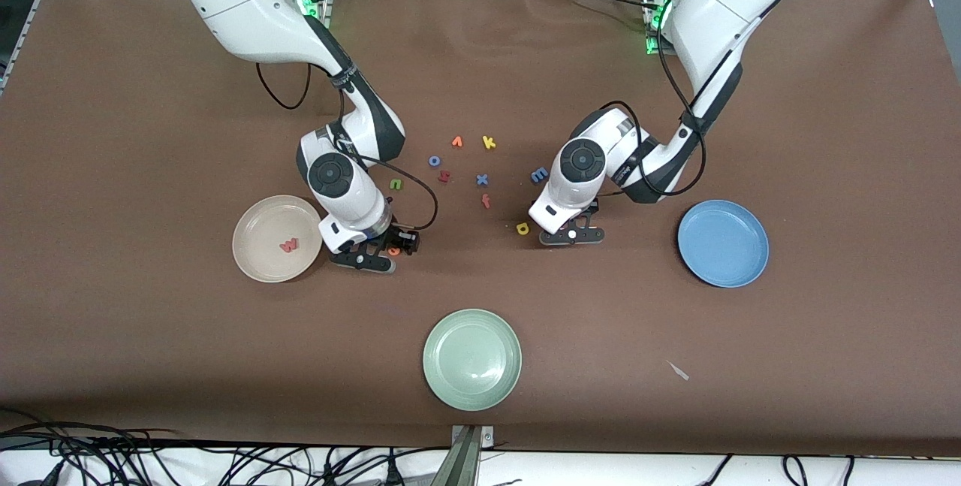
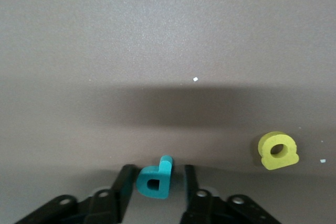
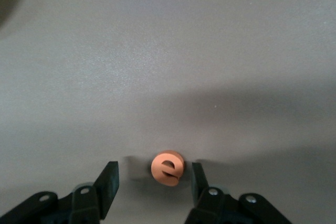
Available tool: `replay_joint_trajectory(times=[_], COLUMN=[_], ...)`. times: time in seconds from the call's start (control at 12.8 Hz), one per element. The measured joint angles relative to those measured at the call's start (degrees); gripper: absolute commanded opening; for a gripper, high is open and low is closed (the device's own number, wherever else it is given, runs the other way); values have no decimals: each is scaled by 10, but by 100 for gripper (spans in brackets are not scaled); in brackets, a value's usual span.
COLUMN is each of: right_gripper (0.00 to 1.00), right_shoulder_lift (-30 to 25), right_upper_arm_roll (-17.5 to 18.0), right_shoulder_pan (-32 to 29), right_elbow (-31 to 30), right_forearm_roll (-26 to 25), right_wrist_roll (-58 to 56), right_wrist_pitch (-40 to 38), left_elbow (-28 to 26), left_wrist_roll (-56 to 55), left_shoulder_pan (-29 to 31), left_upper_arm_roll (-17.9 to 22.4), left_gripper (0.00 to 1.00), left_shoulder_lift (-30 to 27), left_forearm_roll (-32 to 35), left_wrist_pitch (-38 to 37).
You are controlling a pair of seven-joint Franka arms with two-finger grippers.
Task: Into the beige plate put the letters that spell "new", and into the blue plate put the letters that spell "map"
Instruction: 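Grasp the e with the right gripper while the left gripper grasps the d, then place the e with the right gripper while the left gripper places the d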
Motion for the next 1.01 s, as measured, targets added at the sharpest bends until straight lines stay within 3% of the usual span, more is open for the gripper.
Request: replay_joint_trajectory(times=[0.08,0.23,0.47,0.78,1.01], right_gripper=[60,41,12,12,12], right_shoulder_lift=[2,3,2,-9,-67], right_upper_arm_roll=[0,0,0,-12,-50], right_shoulder_pan=[0,0,1,2,-2], right_elbow=[-2,-10,-18,-25,-27], right_forearm_roll=[0,-1,-2,-3,-3], right_wrist_roll=[0,0,0,-20,-111], right_wrist_pitch=[3,18,31,18,-100], left_elbow=[0,0,15,42,41], left_wrist_roll=[0,0,9,171,337], left_shoulder_pan=[0,0,7,87,175], left_upper_arm_roll=[0,0,6,8,9], left_gripper=[11,1,0,0,0], left_shoulder_lift=[0,0,-5,-51,-76], left_forearm_roll=[0,0,10,10,10], left_wrist_pitch=[1,1,-43,-176,-218])
